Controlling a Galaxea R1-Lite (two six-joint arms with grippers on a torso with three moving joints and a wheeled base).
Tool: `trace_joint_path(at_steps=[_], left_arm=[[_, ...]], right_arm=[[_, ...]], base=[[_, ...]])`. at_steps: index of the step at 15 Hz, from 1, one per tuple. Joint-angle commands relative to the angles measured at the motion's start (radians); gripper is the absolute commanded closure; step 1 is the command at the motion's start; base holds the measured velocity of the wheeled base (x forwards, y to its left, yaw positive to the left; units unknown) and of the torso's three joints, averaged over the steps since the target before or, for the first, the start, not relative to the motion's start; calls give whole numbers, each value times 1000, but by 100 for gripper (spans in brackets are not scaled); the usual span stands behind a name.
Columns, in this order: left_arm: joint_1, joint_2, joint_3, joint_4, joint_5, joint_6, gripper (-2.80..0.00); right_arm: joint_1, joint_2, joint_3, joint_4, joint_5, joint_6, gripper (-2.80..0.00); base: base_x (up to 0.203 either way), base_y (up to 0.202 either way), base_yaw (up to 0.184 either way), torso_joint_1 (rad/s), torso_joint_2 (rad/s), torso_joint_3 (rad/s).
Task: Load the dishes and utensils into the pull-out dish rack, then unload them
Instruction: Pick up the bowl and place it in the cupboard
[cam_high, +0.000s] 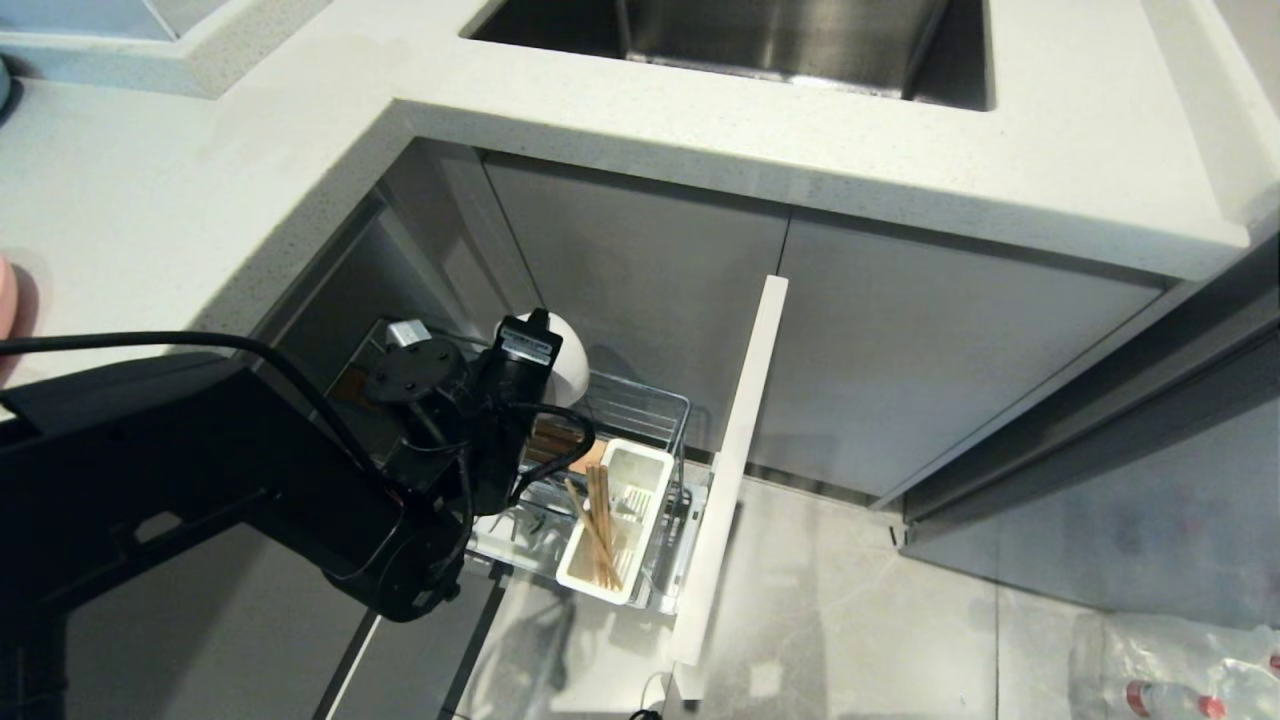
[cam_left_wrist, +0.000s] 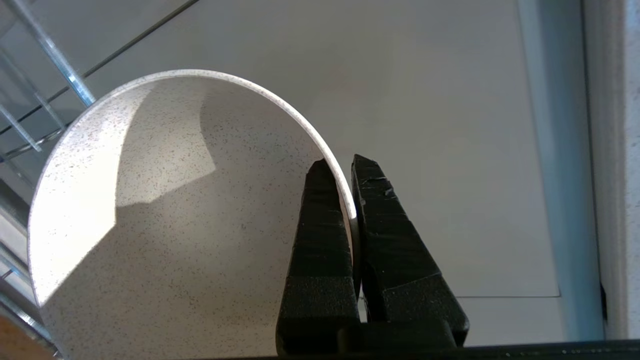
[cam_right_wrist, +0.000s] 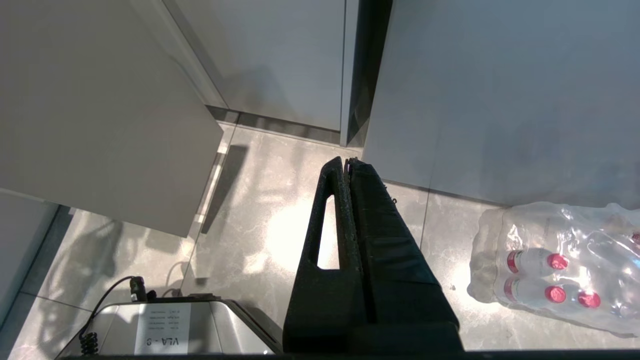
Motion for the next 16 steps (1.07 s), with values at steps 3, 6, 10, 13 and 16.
trace_joint_path(at_steps=[3, 6, 10, 13, 16], left_arm=[[1, 15, -22, -8, 12, 17, 0], [0, 37, -52, -8, 66, 89, 0], [4, 54, -69, -8, 73, 103, 0], [-3, 63, -76, -8, 85, 117, 0], [2, 73, -77, -8, 84, 114, 0]], right_arm=[[0, 1, 2, 0, 0, 0, 0], [1, 1, 2, 0, 0, 0, 0], [0, 1, 2, 0, 0, 0, 0], [0, 1, 2, 1, 0, 0, 0], [0, 1, 2, 1, 0, 0, 0]], base=[[0, 0, 0, 0, 0, 0], [0, 0, 0, 0, 0, 0], [0, 0, 0, 0, 0, 0], [0, 0, 0, 0, 0, 0], [0, 0, 0, 0, 0, 0]])
